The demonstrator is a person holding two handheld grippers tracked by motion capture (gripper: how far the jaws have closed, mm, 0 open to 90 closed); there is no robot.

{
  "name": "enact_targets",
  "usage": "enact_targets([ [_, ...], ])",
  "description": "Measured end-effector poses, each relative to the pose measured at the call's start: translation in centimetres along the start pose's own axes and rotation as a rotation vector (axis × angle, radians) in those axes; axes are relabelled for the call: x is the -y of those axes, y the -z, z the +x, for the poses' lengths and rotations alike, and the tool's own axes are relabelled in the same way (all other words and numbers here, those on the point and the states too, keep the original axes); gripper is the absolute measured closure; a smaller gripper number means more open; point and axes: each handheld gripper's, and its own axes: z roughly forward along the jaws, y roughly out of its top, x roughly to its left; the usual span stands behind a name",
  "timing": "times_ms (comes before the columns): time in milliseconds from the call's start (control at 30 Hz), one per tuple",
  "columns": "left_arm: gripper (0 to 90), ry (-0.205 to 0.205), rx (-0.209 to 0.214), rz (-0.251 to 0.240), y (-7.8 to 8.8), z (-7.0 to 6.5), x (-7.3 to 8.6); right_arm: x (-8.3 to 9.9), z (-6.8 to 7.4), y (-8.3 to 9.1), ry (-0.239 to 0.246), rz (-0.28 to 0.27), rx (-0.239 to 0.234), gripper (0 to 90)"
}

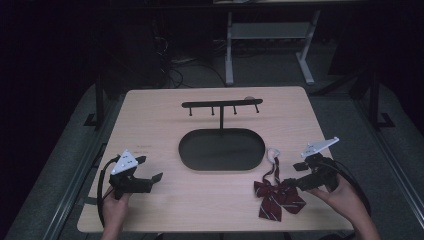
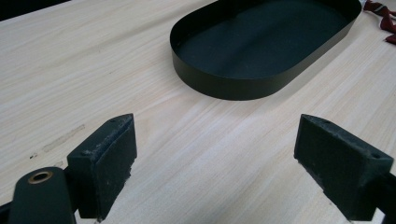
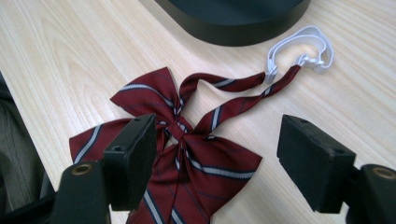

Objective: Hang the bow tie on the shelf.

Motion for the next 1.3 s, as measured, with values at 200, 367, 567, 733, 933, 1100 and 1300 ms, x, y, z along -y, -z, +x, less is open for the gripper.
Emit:
enact_targets([
  [200, 13.0, -0.001, -0.001, 0.001, 0.0, 0.0, 0.0, -1.2, -0.2, 0.0, 0.007, 0.011, 0.006, 30.4],
  [367, 13.0, -0.015, 0.001, -0.003, -0.1, 0.0, -0.1, -2.4, -0.5, -0.2, 0.018, 0.018, 0.012, 31.3],
  [567, 13.0, -0.002, 0.001, -0.001, 0.0, 0.0, 0.0, -3.6, -1.0, -0.8, 0.012, 0.035, 0.009, 34.3],
  [733, 13.0, 0.001, 0.0, -0.006, 0.0, 0.0, 0.0, -4.5, -1.6, -1.3, 0.005, 0.048, 0.026, 36.4],
  [933, 13.0, -0.008, -0.002, -0.006, 0.1, 0.1, 0.0, -5.5, -2.5, -2.1, -0.01, 0.08, 0.04, 39.2],
  [1100, 13.0, -0.002, -0.001, -0.004, 0.0, 0.1, 0.0, -5.9, -3.2, -2.6, -0.032, 0.087, 0.029, 41.2],
  [1300, 13.0, 0.006, 0.0, -0.008, 0.0, 0.0, 0.0, -6.2, -4.1, -3.6, -0.048, 0.117, 0.038, 46.7],
])
